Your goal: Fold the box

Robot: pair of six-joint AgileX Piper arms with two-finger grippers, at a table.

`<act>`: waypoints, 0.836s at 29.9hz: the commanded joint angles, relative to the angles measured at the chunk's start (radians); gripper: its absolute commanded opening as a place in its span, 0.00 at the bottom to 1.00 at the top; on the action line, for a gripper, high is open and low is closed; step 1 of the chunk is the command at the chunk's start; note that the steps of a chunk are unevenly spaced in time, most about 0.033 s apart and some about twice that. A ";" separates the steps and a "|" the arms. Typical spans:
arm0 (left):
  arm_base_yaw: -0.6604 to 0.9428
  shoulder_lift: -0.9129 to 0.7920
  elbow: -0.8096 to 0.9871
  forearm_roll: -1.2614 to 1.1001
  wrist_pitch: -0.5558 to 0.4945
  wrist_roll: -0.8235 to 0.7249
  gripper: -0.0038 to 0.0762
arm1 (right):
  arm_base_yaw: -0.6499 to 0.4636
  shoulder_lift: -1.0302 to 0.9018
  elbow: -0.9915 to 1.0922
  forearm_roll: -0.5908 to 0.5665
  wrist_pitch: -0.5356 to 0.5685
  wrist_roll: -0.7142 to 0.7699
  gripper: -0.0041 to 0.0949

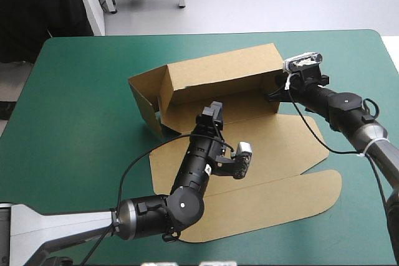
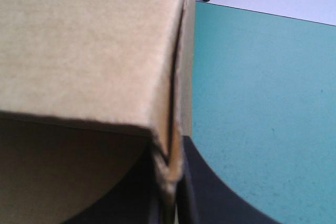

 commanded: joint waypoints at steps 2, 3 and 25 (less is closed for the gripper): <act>-0.020 -0.037 -0.022 0.083 0.058 -0.001 0.31 | -0.005 -0.040 -0.039 0.034 0.034 0.009 0.03; -0.020 -0.037 -0.025 0.066 0.060 0.023 0.18 | -0.005 -0.040 -0.039 0.034 0.047 0.009 0.03; 0.773 -0.048 -0.788 -1.783 0.286 1.135 0.07 | -0.005 -0.040 -0.024 -0.100 0.130 0.140 0.03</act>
